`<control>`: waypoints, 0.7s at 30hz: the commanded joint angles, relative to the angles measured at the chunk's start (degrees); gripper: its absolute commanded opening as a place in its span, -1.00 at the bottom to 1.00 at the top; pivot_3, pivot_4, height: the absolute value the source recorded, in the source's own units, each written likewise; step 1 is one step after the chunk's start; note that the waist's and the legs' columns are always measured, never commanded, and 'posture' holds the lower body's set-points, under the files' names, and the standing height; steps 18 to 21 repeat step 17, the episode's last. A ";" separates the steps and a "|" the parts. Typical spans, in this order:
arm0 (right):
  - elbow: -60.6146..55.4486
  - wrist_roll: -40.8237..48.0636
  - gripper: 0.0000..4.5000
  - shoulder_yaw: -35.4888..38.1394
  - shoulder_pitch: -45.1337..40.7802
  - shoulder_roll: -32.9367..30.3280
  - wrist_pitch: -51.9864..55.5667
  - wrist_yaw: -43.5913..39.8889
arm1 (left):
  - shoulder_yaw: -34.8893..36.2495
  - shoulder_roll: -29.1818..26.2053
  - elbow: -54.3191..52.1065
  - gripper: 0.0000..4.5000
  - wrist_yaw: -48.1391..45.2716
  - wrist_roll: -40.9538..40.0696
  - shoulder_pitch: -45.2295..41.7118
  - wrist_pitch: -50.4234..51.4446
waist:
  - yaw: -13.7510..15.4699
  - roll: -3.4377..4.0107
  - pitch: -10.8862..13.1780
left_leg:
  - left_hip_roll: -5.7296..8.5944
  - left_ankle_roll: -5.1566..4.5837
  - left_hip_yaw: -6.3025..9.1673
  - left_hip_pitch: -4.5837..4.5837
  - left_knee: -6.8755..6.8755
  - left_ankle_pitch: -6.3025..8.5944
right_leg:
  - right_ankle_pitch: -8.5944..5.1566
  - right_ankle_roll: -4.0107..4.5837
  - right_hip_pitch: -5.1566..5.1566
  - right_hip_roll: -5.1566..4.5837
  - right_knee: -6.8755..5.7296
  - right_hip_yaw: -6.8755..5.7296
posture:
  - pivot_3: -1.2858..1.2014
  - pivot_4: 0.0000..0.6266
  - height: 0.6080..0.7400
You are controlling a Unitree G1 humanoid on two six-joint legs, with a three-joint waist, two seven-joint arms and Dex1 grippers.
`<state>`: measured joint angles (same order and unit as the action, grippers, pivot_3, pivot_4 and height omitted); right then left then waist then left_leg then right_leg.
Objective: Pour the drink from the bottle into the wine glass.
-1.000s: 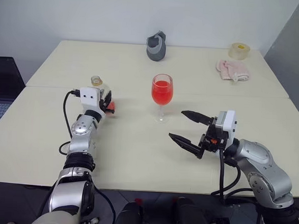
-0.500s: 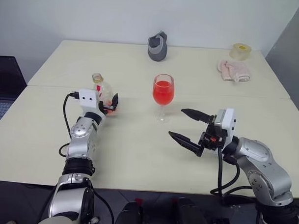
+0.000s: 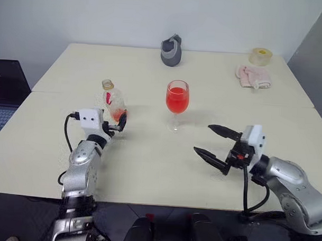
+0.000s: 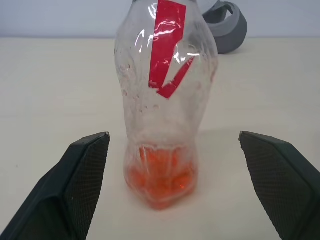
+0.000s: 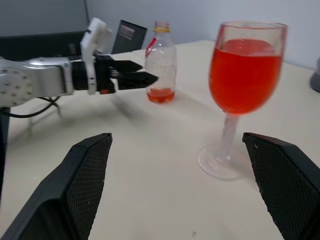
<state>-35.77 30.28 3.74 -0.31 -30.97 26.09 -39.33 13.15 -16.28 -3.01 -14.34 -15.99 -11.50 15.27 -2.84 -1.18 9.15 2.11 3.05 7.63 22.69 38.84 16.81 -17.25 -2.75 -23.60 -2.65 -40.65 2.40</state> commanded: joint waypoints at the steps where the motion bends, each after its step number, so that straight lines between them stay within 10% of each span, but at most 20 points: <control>1: -5.36 -0.10 1.00 2.72 3.88 0.44 1.42 4.86 | 0.36 0.61 -9.86 0.98 1.98 -1.29 4.88 4.22 | 0.03 0.00 0.00 | -0.04 -0.01 0.00 -0.10 -0.03 0.01 | 0.00 0.00 0.12 -0.01 0.07 0.00 | 0.03 -0.52 1.00; 12: -5.53 -13.89 1.00 2.78 5.53 10.62 8.50 31.09 | -6.18 6.47 -20.53 0.98 13.68 5.38 8.82 15.68 | 1.08 0.03 -0.08 | 0.14 0.00 -0.06 -0.34 -0.07 0.01 | 0.00 -0.01 0.44 0.06 0.25 0.02 | 0.03 -0.52 1.00; 21: -4.91 -15.96 1.00 3.15 5.51 14.36 10.42 35.65 | -9.18 8.21 -22.20 0.98 14.18 6.64 9.35 15.83 | 1.07 0.05 -0.11 | 0.14 0.01 -0.06 -0.33 -0.11 0.01 | 0.00 -0.01 0.43 0.07 0.30 0.02 | 0.03 -0.52 1.00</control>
